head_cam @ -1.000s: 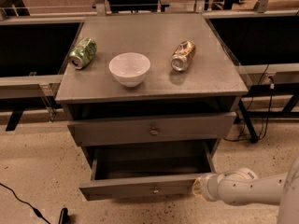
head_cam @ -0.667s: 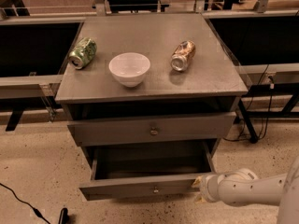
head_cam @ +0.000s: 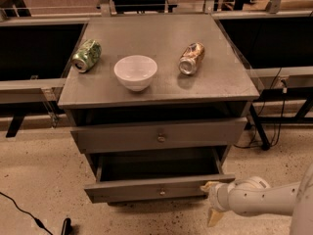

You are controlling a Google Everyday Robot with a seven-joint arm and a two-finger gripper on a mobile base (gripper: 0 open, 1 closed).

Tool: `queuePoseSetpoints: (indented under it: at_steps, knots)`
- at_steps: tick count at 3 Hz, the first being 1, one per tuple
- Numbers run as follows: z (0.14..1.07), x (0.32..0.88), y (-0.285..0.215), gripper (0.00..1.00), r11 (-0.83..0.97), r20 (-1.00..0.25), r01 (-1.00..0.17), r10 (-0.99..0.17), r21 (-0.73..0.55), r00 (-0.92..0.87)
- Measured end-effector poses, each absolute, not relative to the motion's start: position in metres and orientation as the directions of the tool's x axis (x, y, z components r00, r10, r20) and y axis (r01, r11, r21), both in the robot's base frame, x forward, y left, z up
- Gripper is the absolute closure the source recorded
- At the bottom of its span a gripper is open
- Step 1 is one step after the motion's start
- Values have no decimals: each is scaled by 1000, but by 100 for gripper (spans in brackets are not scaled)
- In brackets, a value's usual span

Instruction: Close middle drawer

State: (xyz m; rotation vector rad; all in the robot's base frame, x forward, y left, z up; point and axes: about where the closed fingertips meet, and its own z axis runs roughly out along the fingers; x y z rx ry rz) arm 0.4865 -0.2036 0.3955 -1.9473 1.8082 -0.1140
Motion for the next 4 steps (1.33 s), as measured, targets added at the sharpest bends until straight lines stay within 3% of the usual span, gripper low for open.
queuePoseSetpoints:
  at_steps: [1,2,3,4]
  knots:
    - [396,481,-202,0,-14,-256,-919,-959,-394,125]
    - [396,476,-201,17,-14,-256,-919,-959,-394,125]
    - [391,471,-185,41,1,-311,-904,-939,-427,145]
    - [394,454,-153,64,88,-463,-869,-869,-487,172]
